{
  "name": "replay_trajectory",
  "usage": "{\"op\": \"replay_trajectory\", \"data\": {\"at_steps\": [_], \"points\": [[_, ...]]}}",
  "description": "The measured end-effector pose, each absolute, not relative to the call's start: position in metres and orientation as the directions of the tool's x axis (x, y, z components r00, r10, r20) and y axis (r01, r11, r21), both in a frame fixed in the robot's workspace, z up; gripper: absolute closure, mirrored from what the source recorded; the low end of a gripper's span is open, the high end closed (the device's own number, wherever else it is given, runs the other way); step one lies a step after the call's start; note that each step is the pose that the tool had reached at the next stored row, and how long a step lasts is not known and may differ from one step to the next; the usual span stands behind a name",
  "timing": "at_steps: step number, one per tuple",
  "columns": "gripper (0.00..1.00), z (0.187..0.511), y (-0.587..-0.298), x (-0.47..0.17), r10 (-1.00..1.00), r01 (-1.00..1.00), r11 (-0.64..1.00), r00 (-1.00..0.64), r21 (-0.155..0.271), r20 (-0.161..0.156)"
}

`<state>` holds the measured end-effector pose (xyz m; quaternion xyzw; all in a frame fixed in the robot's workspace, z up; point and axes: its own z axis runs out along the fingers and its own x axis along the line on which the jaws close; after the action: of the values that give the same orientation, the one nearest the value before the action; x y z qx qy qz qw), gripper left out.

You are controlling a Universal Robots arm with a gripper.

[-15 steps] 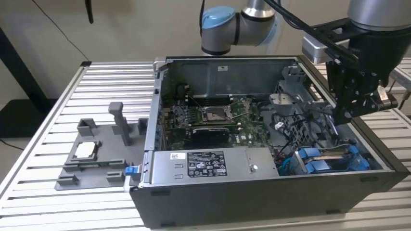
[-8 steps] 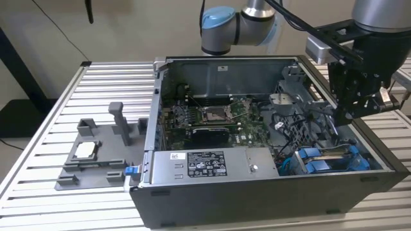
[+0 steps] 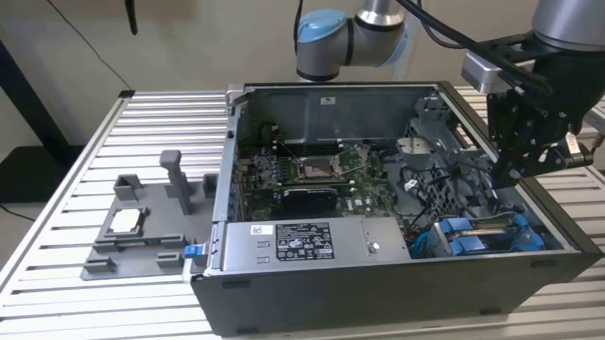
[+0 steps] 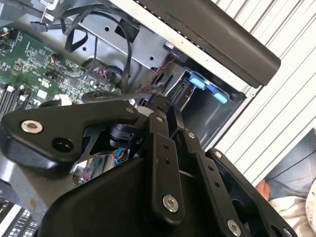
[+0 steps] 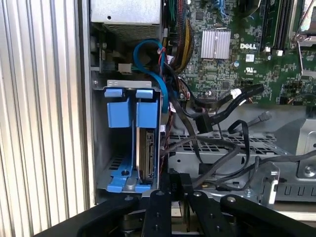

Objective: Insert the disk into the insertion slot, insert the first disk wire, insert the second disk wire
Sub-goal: 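Insert the first disk wire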

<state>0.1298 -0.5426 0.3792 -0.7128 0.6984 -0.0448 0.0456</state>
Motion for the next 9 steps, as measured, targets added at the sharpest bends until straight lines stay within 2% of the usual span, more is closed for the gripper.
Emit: {"op": "replay_trajectory", "data": {"at_steps": [9], "points": [[0.81,0.3778,-0.5427,0.1327,-1.000,-0.993,-0.021,0.021,-0.112,0.002]]}}
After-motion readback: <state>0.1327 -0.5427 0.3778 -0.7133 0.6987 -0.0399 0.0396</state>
